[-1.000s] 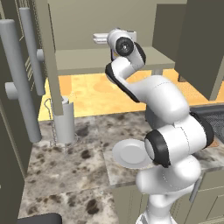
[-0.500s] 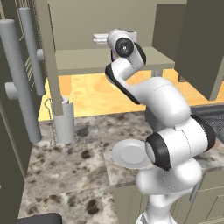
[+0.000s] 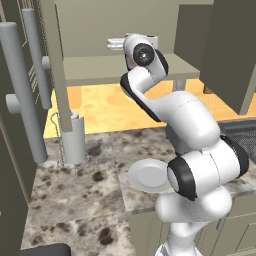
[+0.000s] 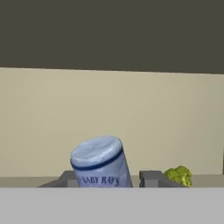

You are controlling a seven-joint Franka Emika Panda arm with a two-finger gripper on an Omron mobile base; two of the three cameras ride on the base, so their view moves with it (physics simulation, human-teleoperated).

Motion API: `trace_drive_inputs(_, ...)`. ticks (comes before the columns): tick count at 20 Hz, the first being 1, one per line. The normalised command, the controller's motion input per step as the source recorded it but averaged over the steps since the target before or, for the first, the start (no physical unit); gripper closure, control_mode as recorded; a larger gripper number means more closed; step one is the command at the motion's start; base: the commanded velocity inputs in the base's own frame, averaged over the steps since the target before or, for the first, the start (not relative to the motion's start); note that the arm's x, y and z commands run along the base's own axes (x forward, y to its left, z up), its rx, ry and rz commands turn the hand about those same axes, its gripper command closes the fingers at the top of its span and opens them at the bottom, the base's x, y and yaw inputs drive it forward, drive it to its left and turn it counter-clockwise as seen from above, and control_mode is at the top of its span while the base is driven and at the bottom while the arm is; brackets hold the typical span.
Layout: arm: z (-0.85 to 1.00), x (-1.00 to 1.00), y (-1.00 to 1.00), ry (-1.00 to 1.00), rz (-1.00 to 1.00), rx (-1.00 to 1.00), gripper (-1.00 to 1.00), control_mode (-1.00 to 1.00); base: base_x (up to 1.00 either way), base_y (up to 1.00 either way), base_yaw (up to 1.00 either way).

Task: Pick the steak from the plate and place it on the cutting board. Then pick the condiment bottle from the cabinet and place it next to the cutting board.

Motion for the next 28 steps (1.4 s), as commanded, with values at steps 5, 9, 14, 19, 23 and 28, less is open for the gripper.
trace_drive_inputs(5,0.0,0.0,0.0,0.0,0.0,0.0,1.0,-1.0,0.0,0.0,0.0)
trace_drive_inputs(9,0.01,0.0,0.0,-0.01,0.0,0.0,1.0,-1.0,0.0,0.0,0.0)
trace_drive_inputs(14,0.18,-0.09,0.0,-0.03,0.0,0.0,1.0,-1.0,0.0,0.0,0.0)
trace_drive_inputs(19,0.3,-0.28,0.0,-0.05,0.0,0.0,1.0,-1.0,0.0,0.0,0.0)
trace_drive_inputs(23,0.16,-0.42,0.0,-0.02,0.0,0.0,1.0,-1.0,0.0,0.0,0.0)
trace_drive_inputs(28,0.0,-0.44,0.0,0.0,0.0,0.0,1.0,-1.0,0.0,0.0,0.0)
